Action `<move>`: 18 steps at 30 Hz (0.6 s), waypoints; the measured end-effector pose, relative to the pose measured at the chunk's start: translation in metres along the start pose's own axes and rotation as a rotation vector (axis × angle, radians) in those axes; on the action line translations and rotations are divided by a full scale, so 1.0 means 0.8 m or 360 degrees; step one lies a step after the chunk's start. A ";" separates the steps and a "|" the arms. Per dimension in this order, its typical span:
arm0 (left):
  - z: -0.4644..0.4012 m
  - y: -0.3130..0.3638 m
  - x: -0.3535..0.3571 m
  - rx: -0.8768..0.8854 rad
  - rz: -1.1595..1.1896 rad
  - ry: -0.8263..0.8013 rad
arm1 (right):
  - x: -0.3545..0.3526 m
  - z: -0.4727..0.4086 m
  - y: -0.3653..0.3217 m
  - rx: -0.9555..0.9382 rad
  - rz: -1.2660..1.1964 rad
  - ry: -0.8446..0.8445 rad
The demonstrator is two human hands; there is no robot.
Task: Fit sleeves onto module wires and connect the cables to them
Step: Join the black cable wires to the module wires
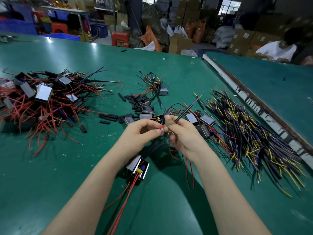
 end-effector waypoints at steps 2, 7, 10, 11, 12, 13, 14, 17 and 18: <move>0.001 0.001 0.000 -0.0002 0.0006 -0.0017 | 0.002 0.001 0.003 0.0083 -0.0024 0.0021; 0.003 -0.002 0.005 0.0008 -0.0053 -0.0062 | 0.004 0.003 0.009 0.0285 -0.0112 -0.0003; 0.001 -0.001 0.004 0.0044 -0.0030 -0.0051 | 0.006 0.005 0.011 0.0371 -0.0221 -0.0063; 0.001 -0.001 0.002 0.0061 -0.0016 -0.0037 | 0.006 0.006 0.011 0.0392 -0.0252 -0.0068; 0.000 0.000 0.000 0.0073 -0.0010 -0.0016 | 0.005 0.006 0.011 0.0406 -0.0278 -0.0072; -0.001 -0.001 -0.001 0.0078 -0.0010 0.0001 | 0.006 0.007 0.011 0.0410 -0.0289 -0.0077; -0.001 -0.002 -0.002 0.0077 -0.0012 0.0008 | 0.005 0.007 0.011 0.0403 -0.0280 -0.0074; 0.000 -0.002 -0.001 0.0086 -0.0021 -0.0010 | 0.006 0.009 0.011 0.0375 -0.0231 -0.0045; 0.001 -0.001 -0.001 0.0093 -0.0020 -0.0012 | 0.006 0.009 0.011 0.0372 -0.0227 -0.0042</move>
Point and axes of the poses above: each hand's wrist, its own z-axis away from the middle knuckle, its own x-axis out of the palm, y = z × x, the point moved 7 cm from there along -z, towards the middle knuckle, and after that the axes turned 11 degrees about y, right-handed, at the moved point
